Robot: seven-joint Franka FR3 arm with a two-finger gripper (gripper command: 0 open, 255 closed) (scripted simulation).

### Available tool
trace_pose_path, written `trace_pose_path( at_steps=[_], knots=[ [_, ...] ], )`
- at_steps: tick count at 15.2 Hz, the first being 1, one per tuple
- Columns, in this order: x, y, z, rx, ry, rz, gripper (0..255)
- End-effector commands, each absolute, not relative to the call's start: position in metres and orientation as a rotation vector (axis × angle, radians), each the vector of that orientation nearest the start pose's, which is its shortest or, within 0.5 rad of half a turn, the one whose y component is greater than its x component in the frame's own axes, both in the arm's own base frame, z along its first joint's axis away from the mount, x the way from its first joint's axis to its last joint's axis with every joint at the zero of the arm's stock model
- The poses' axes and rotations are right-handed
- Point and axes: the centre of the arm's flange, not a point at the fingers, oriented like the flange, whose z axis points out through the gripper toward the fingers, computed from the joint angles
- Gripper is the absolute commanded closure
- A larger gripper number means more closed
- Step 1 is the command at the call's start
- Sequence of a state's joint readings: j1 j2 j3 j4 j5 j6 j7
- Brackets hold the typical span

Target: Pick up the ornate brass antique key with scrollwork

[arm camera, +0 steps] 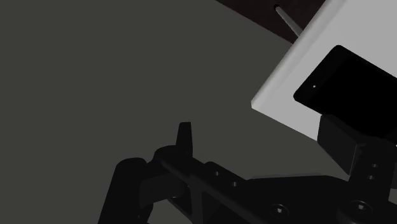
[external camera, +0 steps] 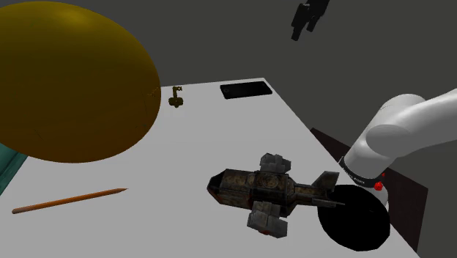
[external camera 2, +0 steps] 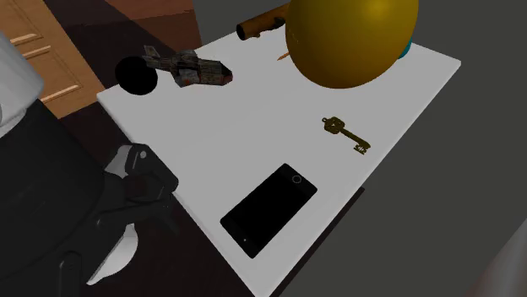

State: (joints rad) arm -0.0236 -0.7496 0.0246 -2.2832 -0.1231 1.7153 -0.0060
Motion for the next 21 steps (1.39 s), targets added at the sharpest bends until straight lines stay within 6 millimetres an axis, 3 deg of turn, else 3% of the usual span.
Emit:
trace_pose_path(
  at_steps=[1,21],
  knots=[
    [0.332,-0.008,0.629,-3.269,-0.014,-0.296,0],
    [0.468,0.205,0.558,-3.201,-0.096,-0.057,0]
  ],
)
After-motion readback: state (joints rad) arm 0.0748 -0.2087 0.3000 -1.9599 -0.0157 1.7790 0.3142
